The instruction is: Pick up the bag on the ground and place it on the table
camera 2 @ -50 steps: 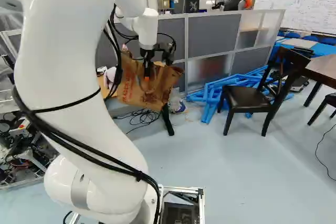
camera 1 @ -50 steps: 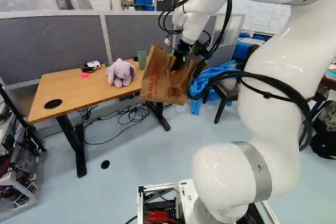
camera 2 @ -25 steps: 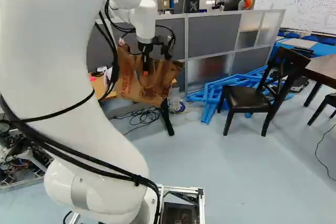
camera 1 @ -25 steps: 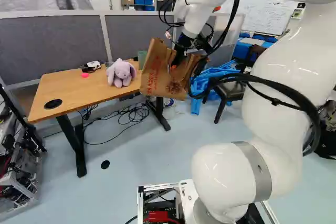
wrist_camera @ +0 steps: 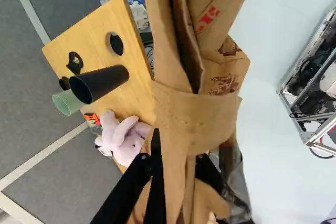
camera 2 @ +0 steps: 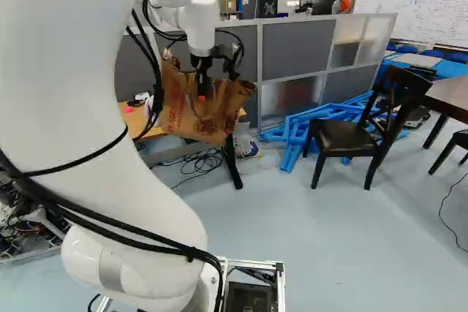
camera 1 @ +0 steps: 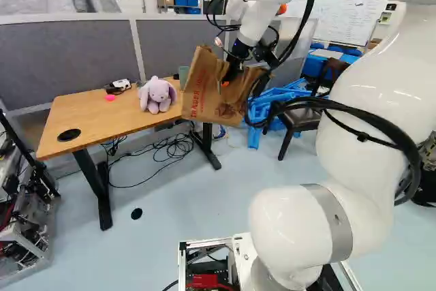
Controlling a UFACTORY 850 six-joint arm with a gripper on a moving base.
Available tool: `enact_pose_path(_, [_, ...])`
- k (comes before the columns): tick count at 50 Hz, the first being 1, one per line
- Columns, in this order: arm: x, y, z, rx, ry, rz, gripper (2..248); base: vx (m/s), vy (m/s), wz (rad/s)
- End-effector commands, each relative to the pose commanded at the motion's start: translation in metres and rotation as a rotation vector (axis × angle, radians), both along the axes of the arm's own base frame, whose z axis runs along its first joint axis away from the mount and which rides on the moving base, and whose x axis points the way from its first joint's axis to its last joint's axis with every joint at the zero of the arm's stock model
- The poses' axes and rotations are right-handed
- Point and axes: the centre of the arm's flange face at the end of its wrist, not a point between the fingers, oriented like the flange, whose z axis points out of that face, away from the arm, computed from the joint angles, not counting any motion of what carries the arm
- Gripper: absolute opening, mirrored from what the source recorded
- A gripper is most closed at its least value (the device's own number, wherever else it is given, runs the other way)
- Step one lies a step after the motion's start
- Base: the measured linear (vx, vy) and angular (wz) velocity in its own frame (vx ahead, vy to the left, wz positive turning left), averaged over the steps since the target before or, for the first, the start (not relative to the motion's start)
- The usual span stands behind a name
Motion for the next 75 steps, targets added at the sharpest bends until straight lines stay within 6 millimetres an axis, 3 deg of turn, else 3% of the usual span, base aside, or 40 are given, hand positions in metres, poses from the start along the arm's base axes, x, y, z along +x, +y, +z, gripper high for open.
enact_pose_path(40, [0.0, 0.0, 0.0, 0.0, 0.0, 0.0, 21, -0.008, 0.014, 0.075])
enact_pose_path(75, [0.0, 0.0, 0.0, 0.0, 0.0, 0.0, 21, -0.002, 0.07, 0.348])
